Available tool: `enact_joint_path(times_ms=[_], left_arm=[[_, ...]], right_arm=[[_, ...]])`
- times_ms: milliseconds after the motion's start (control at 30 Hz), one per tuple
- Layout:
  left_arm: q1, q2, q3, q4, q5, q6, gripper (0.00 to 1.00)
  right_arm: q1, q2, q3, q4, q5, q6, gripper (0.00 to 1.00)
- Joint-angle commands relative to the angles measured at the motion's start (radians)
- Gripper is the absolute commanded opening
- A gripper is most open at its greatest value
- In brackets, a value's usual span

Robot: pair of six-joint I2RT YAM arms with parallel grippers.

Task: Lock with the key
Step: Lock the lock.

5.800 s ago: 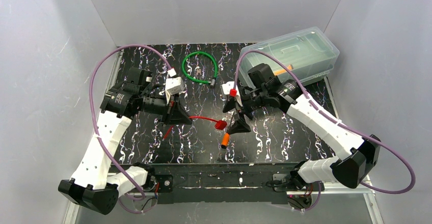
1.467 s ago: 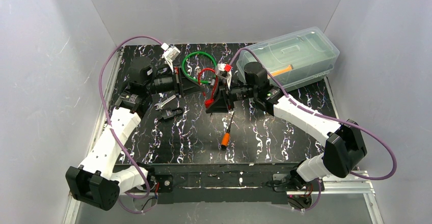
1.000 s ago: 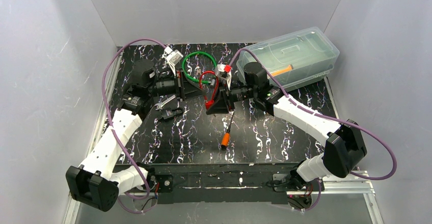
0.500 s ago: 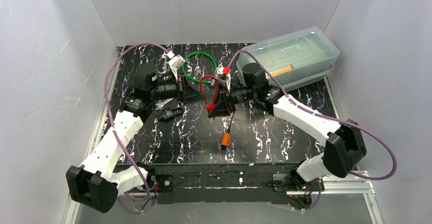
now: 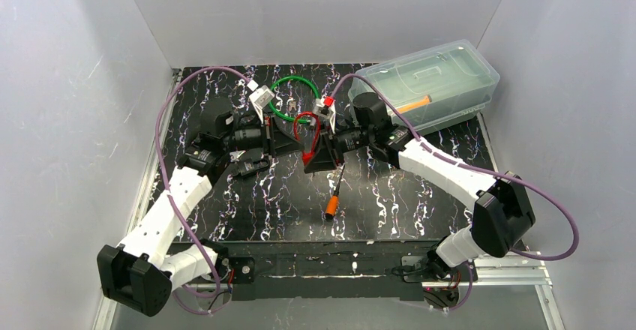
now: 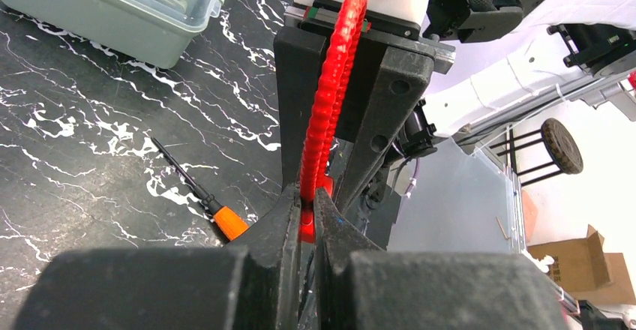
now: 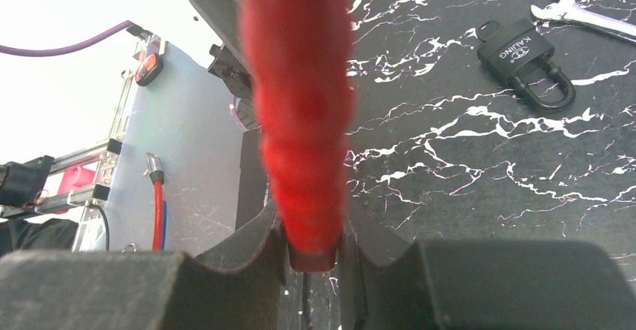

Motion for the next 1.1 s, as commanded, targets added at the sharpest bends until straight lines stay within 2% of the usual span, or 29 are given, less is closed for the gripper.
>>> enact_joint_path(times_ms=[0, 233, 300, 333, 433, 567, 767, 867, 1067], left_arm=[[-0.051, 0.009, -0.055, -0.076, 0.066, 0.021, 0.00], [-0.054, 0.014, -0.071, -0.078, 0.061, 0.000, 0.00], [-0.040, 0.024, -0.037, -0.068, 0.075, -0.020, 0.00], [-0.032, 0.029, -0.014, -0.066, 0.081, -0.027, 0.00], [0.000, 0.037, 0.043, -0.080, 0.096, -0.030, 0.00], [0.037, 0.036, 0.078, -0.070, 0.115, -0.052, 0.00], [0.041, 0.036, 0.089, -0.025, 0.129, -0.092, 0.00], [0.041, 0.037, 0.090, -0.014, 0.134, -0.099, 0.00], [0.041, 0.043, 0.070, 0.065, 0.167, -0.153, 0.00]], right_arm=[[0.000, -0.014, 0.129, 0.151, 0.026, -0.004, 0.01], [-0.025, -0.018, 0.166, 0.118, -0.015, -0.027, 0.02], [-0.026, -0.017, 0.145, 0.116, -0.025, -0.025, 0.14], [-0.027, -0.020, 0.131, 0.115, -0.028, -0.024, 0.26], [-0.039, -0.038, 0.078, 0.111, -0.038, -0.019, 0.54], [-0.045, -0.076, 0.027, 0.105, -0.042, -0.003, 0.70], [-0.045, -0.095, -0.033, 0.105, -0.057, 0.015, 0.78], [-0.045, -0.094, -0.076, 0.194, -0.078, 0.095, 0.80], [-0.033, -0.064, -0.112, 0.402, -0.107, 0.258, 0.72]])
